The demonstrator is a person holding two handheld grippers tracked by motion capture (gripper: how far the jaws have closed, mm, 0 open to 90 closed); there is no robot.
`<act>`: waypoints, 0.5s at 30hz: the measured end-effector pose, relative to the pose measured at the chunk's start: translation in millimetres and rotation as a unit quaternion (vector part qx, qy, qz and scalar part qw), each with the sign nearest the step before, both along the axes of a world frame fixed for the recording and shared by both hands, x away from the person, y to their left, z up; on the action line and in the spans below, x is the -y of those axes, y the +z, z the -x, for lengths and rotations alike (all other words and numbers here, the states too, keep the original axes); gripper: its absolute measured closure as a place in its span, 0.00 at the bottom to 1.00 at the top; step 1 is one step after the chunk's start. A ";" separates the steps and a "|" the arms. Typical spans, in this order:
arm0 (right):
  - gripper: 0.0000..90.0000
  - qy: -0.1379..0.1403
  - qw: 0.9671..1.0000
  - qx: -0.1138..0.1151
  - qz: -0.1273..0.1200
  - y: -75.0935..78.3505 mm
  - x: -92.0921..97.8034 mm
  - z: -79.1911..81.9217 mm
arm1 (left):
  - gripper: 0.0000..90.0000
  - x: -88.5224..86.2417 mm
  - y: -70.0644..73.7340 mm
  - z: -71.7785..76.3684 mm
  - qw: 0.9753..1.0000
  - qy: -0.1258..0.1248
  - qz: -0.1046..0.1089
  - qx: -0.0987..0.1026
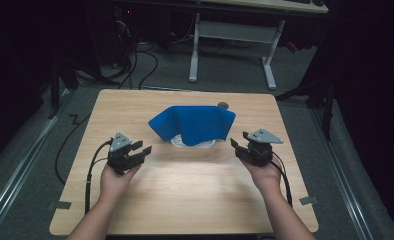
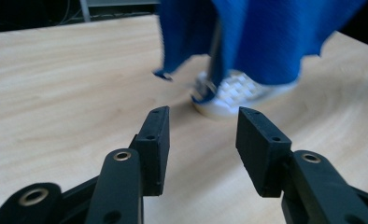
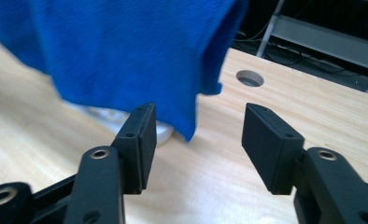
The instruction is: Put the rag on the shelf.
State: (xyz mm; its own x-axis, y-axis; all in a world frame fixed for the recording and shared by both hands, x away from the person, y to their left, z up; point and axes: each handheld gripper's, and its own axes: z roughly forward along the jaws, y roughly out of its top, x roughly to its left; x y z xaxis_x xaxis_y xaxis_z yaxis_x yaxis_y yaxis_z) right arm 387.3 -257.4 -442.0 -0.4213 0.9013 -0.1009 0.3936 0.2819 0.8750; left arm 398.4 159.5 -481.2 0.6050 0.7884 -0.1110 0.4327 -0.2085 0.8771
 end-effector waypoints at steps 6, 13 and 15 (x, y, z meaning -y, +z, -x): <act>0.49 0.008 1.000 0.019 0.024 -9.0 -8.2 38.1 | 0.59 6.3 -8.6 31.1 0.999 -0.026 -0.030 -0.008; 0.47 0.014 1.000 0.004 0.009 -29.2 -19.0 81.1 | 0.58 14.8 -15.5 66.8 0.999 -0.036 -0.019 -0.012; 0.46 0.010 1.000 -0.010 -0.011 -35.4 -21.0 88.2 | 0.58 18.3 -26.6 80.0 0.999 -0.031 0.001 -0.009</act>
State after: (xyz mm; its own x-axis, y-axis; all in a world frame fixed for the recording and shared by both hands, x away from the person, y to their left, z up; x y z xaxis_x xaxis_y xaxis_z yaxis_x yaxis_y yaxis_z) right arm 299.1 -236.3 -477.4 -0.4402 0.8949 -0.0731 0.4058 0.2709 0.8729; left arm 318.4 141.2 -507.8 0.6501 0.7498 -0.1232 0.4348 -0.2341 0.8696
